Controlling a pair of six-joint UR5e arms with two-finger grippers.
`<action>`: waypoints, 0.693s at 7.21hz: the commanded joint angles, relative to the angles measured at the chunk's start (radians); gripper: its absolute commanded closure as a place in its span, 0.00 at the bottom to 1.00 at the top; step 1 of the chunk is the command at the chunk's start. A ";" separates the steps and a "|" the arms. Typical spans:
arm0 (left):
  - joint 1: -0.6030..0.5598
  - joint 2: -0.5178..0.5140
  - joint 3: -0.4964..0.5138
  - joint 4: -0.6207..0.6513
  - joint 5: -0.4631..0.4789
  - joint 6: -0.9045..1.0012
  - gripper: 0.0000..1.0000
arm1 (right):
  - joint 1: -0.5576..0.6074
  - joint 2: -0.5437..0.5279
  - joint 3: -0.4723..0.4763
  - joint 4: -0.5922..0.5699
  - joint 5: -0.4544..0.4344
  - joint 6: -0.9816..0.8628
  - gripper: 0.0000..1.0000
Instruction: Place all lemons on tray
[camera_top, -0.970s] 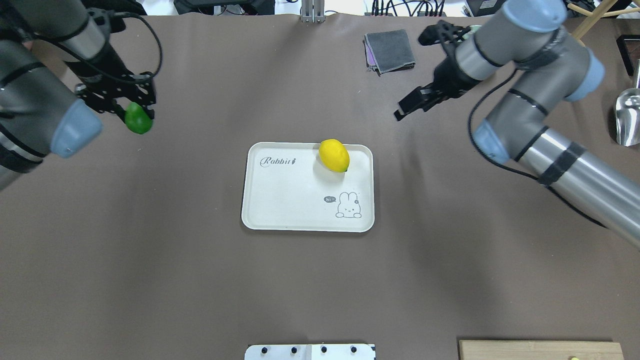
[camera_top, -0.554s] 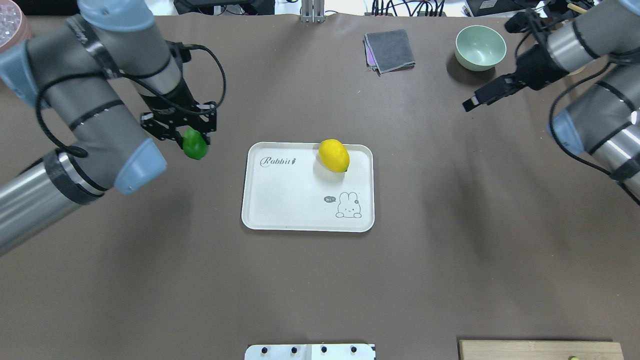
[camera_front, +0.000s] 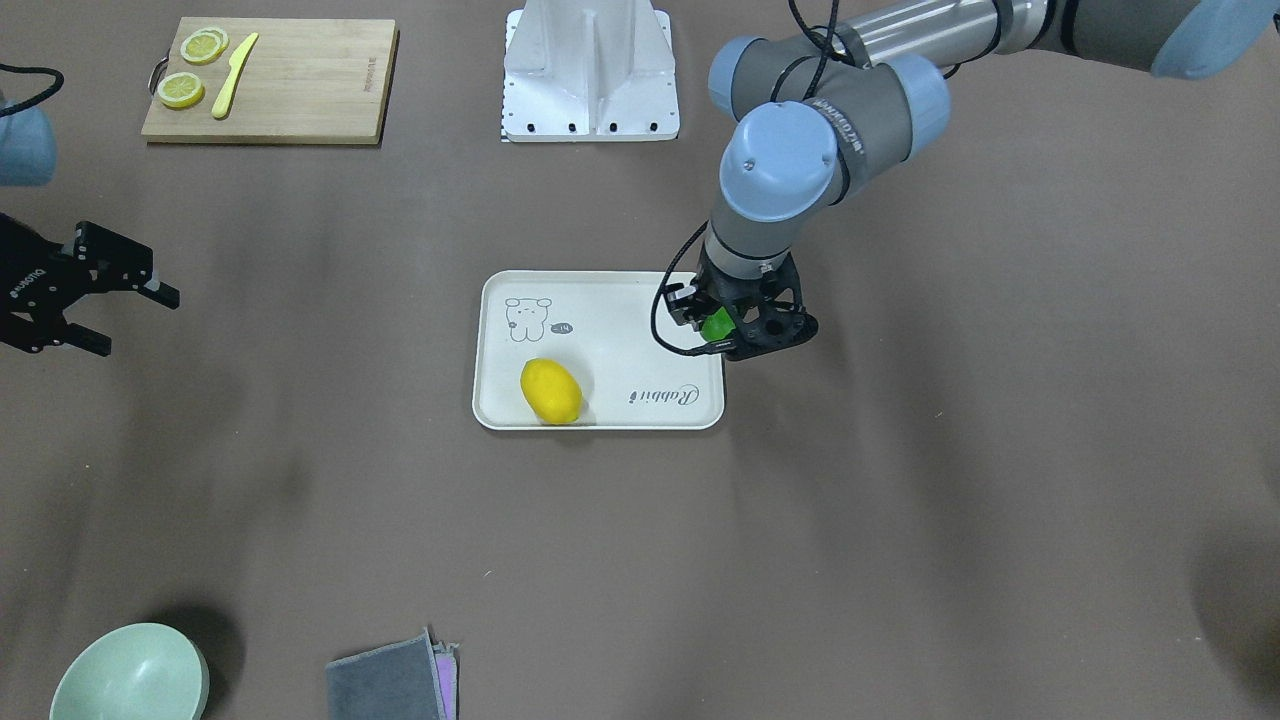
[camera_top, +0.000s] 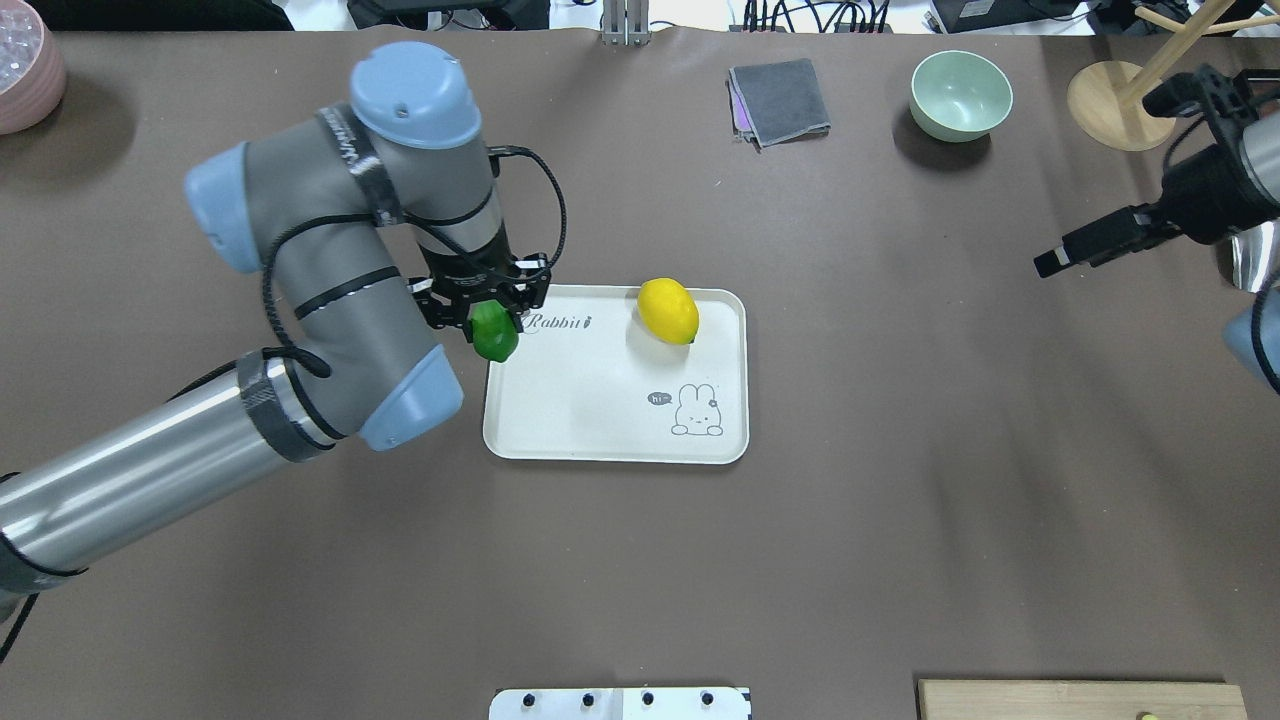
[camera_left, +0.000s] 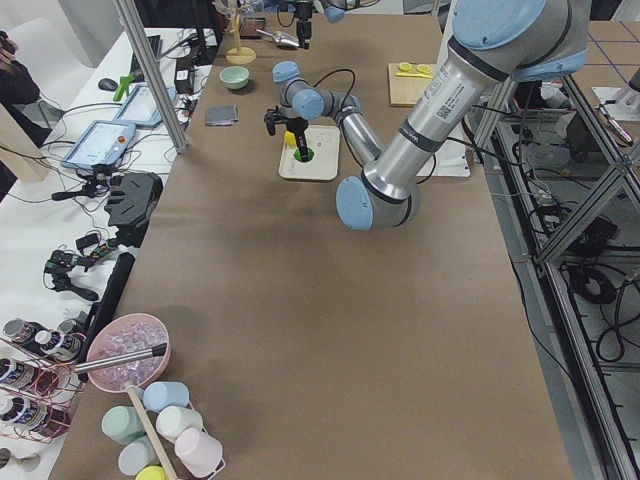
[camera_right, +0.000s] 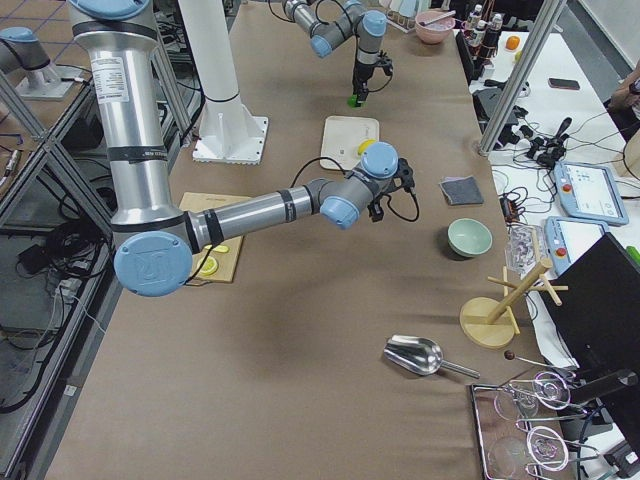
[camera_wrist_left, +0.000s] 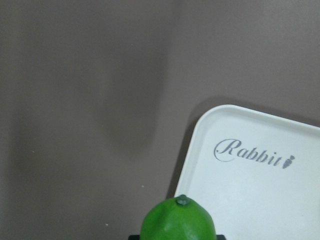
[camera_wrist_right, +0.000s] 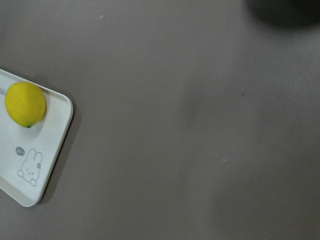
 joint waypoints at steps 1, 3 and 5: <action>0.031 -0.029 0.105 -0.099 0.033 -0.031 1.00 | 0.020 -0.124 0.100 -0.162 -0.155 -0.001 0.01; 0.032 -0.035 0.163 -0.153 0.033 -0.029 0.65 | 0.115 -0.165 0.090 -0.348 -0.195 -0.091 0.01; 0.031 -0.036 0.157 -0.154 0.033 -0.028 0.02 | 0.224 -0.165 0.087 -0.527 -0.196 -0.240 0.01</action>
